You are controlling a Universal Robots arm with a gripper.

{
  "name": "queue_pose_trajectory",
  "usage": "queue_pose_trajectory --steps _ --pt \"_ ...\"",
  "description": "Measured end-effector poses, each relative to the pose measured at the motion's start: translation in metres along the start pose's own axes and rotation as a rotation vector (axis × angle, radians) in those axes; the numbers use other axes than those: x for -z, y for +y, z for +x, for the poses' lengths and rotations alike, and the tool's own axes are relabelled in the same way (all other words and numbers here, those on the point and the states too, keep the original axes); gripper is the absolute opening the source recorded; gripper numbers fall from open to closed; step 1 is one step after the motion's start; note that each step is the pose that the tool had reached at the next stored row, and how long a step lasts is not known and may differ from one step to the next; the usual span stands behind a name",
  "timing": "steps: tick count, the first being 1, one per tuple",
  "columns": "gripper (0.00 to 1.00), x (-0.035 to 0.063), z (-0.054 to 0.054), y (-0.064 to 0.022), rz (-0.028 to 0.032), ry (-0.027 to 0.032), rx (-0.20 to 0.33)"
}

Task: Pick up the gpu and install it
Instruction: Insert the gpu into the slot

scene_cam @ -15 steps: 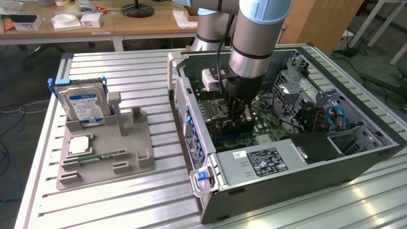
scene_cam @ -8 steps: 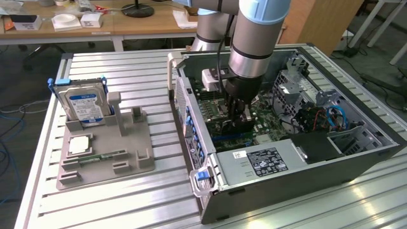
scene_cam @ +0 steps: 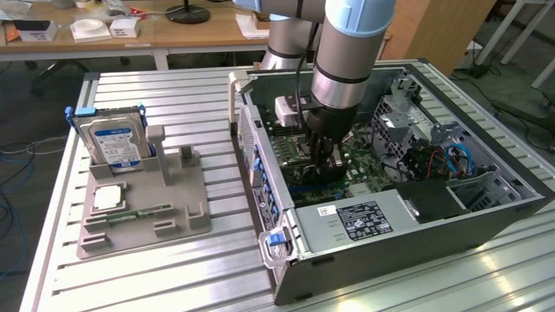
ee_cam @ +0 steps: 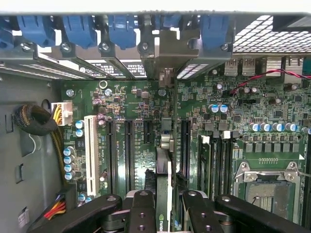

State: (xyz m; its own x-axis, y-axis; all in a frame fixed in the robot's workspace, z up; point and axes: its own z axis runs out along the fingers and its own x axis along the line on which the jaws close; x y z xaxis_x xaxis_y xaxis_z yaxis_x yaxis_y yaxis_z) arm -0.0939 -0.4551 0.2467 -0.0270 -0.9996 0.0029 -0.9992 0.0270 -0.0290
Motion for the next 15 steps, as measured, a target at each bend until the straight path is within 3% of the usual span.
queue_pose_trajectory --steps 15 --pt "0.26 -0.0009 -0.0001 0.0 0.0001 -0.0004 0.0"
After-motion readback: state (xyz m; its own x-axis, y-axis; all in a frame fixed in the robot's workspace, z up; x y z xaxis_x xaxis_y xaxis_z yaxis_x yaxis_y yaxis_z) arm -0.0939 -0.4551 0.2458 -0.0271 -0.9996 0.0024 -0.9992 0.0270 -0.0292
